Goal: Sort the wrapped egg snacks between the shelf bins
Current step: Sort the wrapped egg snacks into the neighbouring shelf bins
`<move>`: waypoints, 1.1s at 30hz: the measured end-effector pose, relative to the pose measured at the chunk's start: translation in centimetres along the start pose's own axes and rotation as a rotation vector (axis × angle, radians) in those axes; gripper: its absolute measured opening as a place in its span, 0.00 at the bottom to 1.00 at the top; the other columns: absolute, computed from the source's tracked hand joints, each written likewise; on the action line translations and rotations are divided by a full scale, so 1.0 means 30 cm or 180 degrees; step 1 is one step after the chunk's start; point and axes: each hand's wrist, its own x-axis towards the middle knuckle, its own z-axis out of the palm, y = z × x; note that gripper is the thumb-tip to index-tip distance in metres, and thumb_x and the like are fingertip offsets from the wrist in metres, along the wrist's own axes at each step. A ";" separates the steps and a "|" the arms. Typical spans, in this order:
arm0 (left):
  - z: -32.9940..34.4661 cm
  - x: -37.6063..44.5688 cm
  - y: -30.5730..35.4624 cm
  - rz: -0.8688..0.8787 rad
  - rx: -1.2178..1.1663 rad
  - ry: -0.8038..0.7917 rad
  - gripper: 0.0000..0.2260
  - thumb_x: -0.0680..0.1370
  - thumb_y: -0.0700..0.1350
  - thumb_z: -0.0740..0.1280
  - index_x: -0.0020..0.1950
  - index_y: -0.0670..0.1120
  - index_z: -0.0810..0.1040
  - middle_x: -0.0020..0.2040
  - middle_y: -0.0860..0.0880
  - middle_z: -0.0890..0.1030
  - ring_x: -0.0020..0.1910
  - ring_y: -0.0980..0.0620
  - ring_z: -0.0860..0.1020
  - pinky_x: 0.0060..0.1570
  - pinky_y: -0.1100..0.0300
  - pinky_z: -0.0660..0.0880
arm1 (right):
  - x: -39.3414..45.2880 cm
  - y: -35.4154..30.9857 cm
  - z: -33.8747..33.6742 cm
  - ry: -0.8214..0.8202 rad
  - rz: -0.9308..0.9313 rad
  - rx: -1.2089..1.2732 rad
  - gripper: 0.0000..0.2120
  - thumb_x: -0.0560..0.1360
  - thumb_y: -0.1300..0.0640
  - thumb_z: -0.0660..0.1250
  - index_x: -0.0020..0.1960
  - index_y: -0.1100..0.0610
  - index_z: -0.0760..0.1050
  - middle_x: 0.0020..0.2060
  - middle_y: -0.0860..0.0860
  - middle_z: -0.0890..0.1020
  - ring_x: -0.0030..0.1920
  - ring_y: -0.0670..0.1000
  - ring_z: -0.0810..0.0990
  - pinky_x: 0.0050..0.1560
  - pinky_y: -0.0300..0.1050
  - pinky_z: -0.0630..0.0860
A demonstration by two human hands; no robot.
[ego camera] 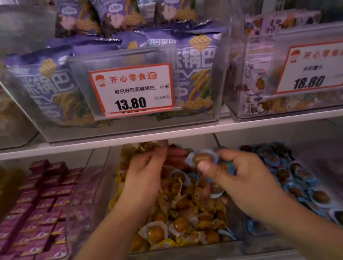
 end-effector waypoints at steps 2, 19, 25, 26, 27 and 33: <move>0.002 0.041 -0.052 0.0499 0.1655 -0.0041 0.07 0.79 0.55 0.67 0.49 0.60 0.85 0.48 0.58 0.86 0.48 0.60 0.82 0.47 0.69 0.75 | 0.004 0.004 -0.086 0.0187 -0.0072 -0.0266 0.10 0.73 0.41 0.68 0.48 0.45 0.82 0.34 0.48 0.86 0.32 0.49 0.84 0.31 0.40 0.79; 0.219 -0.014 0.015 0.0964 0.1363 -0.0135 0.21 0.64 0.64 0.75 0.56 0.63 0.79 0.48 0.66 0.83 0.48 0.66 0.81 0.45 0.75 0.74 | -0.040 0.085 -0.331 0.0240 0.0653 0.1042 0.14 0.77 0.49 0.70 0.57 0.57 0.80 0.46 0.58 0.86 0.41 0.57 0.86 0.36 0.45 0.81; 0.247 -0.038 0.034 0.1809 0.2017 -0.0316 0.21 0.72 0.62 0.71 0.64 0.62 0.76 0.54 0.66 0.78 0.54 0.64 0.77 0.53 0.70 0.74 | -0.036 0.059 -0.249 0.0339 0.0243 0.0378 0.08 0.78 0.59 0.69 0.56 0.53 0.80 0.43 0.53 0.87 0.39 0.57 0.86 0.39 0.49 0.84; 0.227 -0.025 0.026 0.1545 0.1882 -0.0236 0.16 0.74 0.61 0.69 0.61 0.65 0.76 0.51 0.66 0.80 0.52 0.64 0.78 0.50 0.72 0.74 | -0.027 0.072 -0.271 0.0597 0.0144 -0.0071 0.07 0.78 0.60 0.68 0.55 0.52 0.80 0.42 0.51 0.87 0.39 0.51 0.86 0.40 0.43 0.83; 0.199 -0.003 0.007 0.1284 0.1790 -0.0138 0.09 0.76 0.58 0.67 0.56 0.66 0.77 0.49 0.64 0.81 0.48 0.63 0.80 0.44 0.72 0.75 | -0.019 0.086 -0.296 0.0673 0.0080 -0.0583 0.07 0.79 0.59 0.68 0.54 0.50 0.81 0.43 0.47 0.86 0.41 0.45 0.85 0.41 0.37 0.80; 0.060 0.123 -0.175 0.0644 0.3304 -0.0784 0.10 0.79 0.44 0.65 0.57 0.55 0.81 0.54 0.54 0.83 0.52 0.53 0.80 0.52 0.55 0.77 | -0.030 0.161 -0.305 -0.0005 0.0377 -0.1565 0.09 0.80 0.47 0.64 0.53 0.47 0.83 0.41 0.37 0.83 0.45 0.36 0.81 0.45 0.30 0.76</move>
